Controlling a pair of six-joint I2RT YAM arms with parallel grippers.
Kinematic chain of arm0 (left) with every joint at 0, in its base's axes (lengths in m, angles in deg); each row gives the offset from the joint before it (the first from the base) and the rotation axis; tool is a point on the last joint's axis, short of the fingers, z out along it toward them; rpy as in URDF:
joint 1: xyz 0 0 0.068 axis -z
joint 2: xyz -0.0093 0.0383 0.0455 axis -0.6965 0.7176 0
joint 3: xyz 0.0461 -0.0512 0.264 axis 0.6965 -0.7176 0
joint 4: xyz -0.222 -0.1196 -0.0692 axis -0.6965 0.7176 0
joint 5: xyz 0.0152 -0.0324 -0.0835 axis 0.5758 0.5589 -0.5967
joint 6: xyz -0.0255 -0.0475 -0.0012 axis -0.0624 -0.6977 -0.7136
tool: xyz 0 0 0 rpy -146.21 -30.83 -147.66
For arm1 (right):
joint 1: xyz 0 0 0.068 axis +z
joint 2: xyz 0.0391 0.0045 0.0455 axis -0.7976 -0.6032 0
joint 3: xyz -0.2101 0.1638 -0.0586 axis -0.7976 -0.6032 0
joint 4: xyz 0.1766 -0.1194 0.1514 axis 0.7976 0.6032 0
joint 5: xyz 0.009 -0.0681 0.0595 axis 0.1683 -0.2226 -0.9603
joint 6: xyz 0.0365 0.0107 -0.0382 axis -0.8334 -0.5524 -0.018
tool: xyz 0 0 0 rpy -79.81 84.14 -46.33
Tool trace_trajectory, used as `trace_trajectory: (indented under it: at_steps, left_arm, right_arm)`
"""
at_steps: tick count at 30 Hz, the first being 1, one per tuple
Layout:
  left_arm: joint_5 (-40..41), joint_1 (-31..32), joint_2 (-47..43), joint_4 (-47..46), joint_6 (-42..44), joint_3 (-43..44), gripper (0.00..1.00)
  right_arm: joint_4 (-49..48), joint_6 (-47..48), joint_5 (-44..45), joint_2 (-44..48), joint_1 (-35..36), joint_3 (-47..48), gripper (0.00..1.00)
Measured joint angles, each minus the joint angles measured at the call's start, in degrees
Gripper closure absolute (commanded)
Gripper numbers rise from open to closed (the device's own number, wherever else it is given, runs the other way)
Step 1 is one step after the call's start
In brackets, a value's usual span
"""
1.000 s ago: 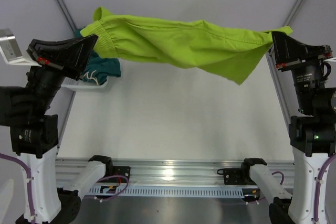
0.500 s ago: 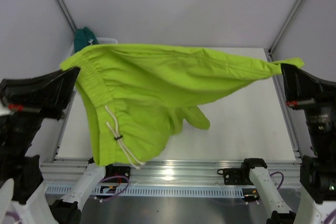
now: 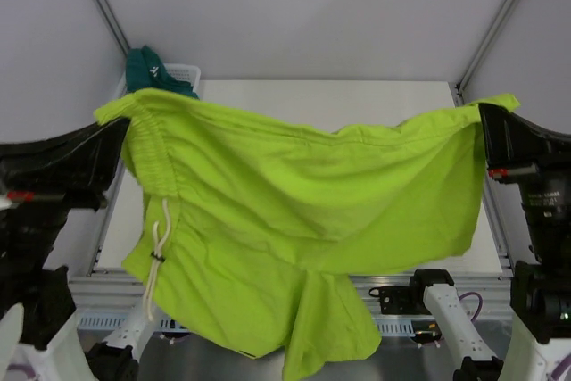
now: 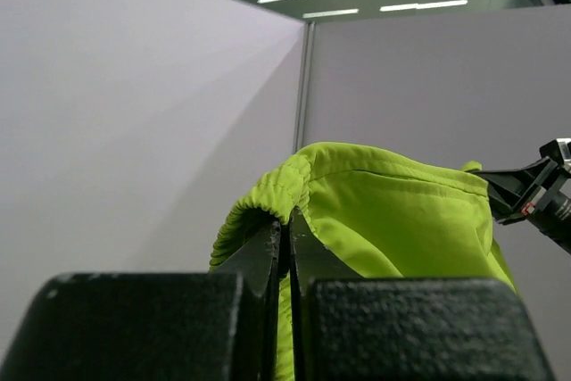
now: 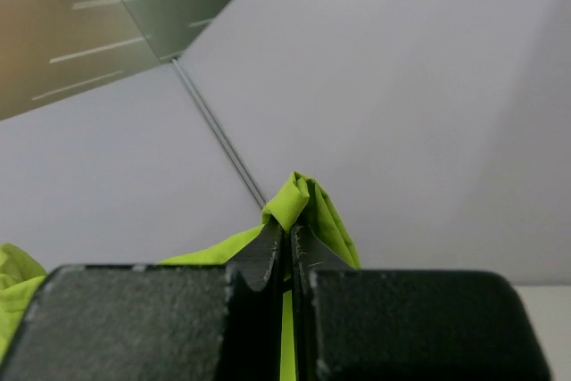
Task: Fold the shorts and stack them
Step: Flatten the shorts out
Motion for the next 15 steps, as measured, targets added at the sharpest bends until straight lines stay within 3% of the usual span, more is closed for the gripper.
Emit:
trace_trajectory:
  at_steps: [7, 15]
  left_arm:
    - [0.02, 0.00, 7.91, -1.38, 0.00, -7.72, 1.00]
    - [0.02, 0.00, 10.78, -1.22, 0.00, -7.98, 1.00]
  right_arm:
    - [-0.55, -0.44, 0.35, -6.40, 0.00, -5.01, 1.00]
    - [-1.38, -0.96, 0.26, -9.20, 0.00, -5.92, 1.00]
